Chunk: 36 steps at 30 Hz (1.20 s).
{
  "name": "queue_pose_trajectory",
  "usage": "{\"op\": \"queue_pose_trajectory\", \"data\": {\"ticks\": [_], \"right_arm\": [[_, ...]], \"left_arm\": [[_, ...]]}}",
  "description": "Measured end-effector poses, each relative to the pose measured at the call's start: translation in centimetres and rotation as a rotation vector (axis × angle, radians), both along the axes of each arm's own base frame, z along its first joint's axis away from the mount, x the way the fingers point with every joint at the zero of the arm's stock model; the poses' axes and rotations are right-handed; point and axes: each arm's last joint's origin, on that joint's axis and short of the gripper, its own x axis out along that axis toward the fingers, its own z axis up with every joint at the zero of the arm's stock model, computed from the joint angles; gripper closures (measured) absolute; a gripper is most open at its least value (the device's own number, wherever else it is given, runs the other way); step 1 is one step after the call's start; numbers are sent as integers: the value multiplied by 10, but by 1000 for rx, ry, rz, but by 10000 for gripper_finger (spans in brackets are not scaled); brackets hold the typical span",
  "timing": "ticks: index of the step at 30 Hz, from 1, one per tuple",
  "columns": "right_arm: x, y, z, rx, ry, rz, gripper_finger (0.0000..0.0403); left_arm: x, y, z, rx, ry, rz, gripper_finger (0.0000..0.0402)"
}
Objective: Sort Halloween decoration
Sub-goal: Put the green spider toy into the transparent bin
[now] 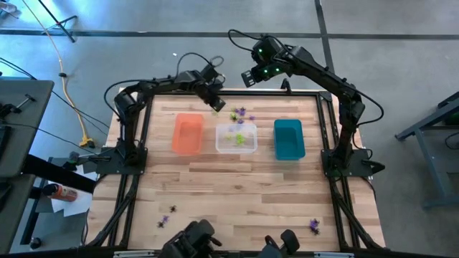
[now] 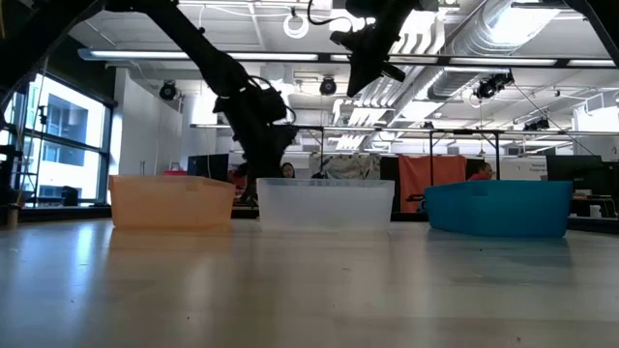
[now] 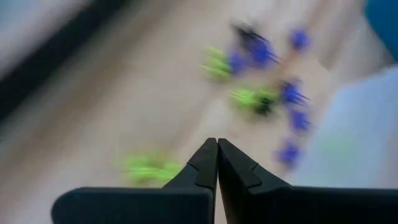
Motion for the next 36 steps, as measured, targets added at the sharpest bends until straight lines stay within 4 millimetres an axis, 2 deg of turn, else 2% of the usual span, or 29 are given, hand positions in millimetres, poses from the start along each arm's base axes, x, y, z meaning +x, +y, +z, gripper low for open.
{"op": "queue_pose_trajectory", "data": {"ticks": [4, 10, 12, 21, 30, 36], "right_arm": [[0, 0, 0, -1, -1, 1, 403], [0, 0, 0, -1, -1, 1, 403], [0, 0, 0, -1, -1, 1, 403], [0, 0, 0, -1, 0, 1, 403], [0, 0, 0, 1, -1, -1, 403], [0, 0, 0, 1, -1, -1, 403]], "left_arm": [[-12, 9, 0, 39, 54, 17, 401], [-14, 17, -17, -43, 22, -6, 401], [-12, 17, -19, -62, -5, -20, 401], [-15, 17, -28, -36, 84, -23, 401], [-15, 17, -28, -40, 76, -35, 401], [-14, 16, -46, -82, 129, -36, 401]]}}
